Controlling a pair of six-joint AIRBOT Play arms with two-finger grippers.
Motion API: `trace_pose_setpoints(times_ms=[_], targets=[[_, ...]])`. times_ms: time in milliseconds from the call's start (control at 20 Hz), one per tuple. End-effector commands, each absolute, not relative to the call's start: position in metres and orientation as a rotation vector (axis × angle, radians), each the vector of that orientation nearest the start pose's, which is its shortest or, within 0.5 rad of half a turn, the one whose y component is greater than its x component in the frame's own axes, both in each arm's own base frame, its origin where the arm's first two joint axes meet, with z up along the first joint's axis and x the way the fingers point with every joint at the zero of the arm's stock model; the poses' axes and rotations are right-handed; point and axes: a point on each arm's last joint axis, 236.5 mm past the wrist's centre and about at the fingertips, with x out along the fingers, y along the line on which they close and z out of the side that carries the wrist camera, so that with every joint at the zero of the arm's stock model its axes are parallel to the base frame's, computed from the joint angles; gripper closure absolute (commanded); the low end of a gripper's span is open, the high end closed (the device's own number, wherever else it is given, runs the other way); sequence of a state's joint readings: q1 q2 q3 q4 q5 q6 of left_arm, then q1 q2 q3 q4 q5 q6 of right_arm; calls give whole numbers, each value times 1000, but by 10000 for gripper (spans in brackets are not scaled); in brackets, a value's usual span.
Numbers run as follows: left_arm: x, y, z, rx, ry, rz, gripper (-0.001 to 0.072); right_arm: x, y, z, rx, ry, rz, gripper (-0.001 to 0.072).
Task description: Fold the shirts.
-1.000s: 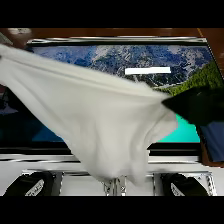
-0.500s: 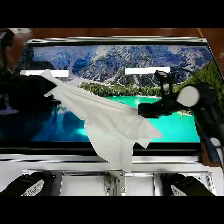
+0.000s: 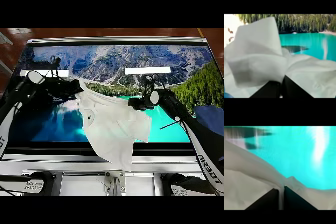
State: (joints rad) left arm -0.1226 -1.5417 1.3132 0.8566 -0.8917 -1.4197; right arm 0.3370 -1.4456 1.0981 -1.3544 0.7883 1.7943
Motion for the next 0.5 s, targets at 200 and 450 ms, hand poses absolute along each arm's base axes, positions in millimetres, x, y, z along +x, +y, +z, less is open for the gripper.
trace_pose_setpoints(times_ms=[200,450], targets=[[442,-110,33,-708,1351,-464,214,412,108,21,42,1120,204,24],[364,-26,61,-615,1436,-330,273,340,-59,49,42,1263,-72,66]])
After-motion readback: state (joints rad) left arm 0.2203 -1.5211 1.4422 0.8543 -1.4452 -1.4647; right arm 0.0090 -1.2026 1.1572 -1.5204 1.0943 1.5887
